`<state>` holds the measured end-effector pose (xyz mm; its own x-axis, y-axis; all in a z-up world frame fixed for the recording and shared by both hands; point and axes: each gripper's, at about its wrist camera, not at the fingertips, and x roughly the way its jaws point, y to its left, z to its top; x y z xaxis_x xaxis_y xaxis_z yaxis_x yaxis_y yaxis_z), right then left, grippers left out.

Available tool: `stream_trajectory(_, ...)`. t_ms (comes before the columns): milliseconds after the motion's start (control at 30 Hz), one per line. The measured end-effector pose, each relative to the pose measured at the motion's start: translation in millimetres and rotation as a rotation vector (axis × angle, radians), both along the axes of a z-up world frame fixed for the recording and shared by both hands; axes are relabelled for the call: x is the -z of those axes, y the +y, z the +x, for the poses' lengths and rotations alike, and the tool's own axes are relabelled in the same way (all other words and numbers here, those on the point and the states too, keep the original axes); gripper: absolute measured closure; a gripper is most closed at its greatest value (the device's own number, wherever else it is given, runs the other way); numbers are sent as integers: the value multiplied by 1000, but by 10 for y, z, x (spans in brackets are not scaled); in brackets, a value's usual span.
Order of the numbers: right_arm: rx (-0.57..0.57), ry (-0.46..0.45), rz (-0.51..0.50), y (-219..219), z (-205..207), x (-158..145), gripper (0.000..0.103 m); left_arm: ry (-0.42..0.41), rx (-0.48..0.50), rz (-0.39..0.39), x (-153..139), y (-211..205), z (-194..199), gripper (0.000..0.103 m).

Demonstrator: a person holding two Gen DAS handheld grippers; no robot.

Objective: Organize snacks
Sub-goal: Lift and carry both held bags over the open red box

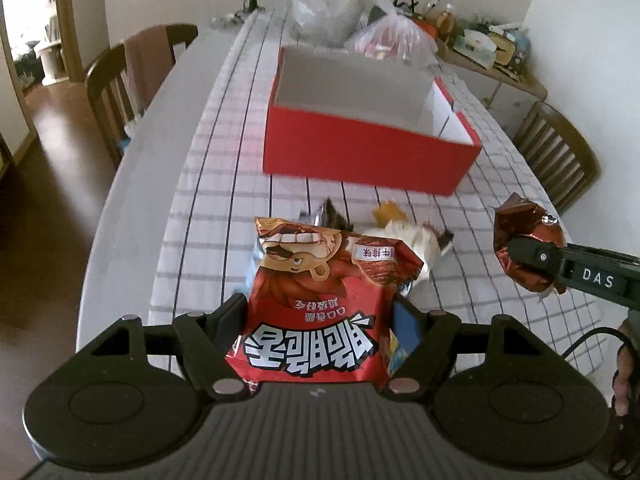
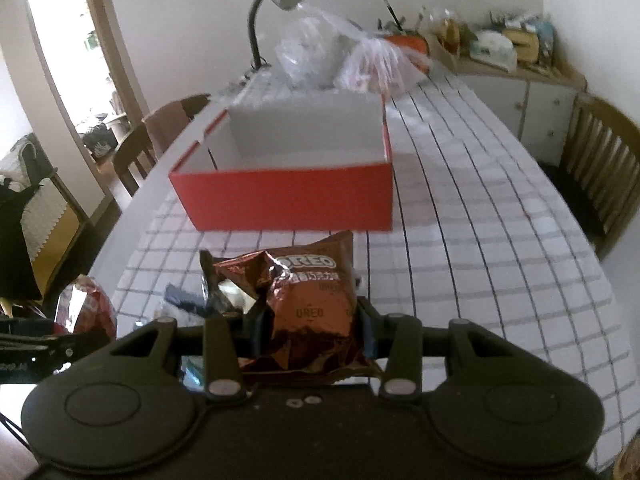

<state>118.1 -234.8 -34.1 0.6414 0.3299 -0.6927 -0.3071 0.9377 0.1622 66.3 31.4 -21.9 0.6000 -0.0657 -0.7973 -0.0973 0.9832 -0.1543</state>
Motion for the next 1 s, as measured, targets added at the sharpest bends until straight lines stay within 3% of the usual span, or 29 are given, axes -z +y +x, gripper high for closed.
stream_trajectory(533,-74,-113,-21,155,609,-424,60,-109,-13,82,-533,-168,692,28)
stream_trajectory(1000,-125,-120,-55,296,1532,-407,60,-102,-71,147,-604,-200,1645,27)
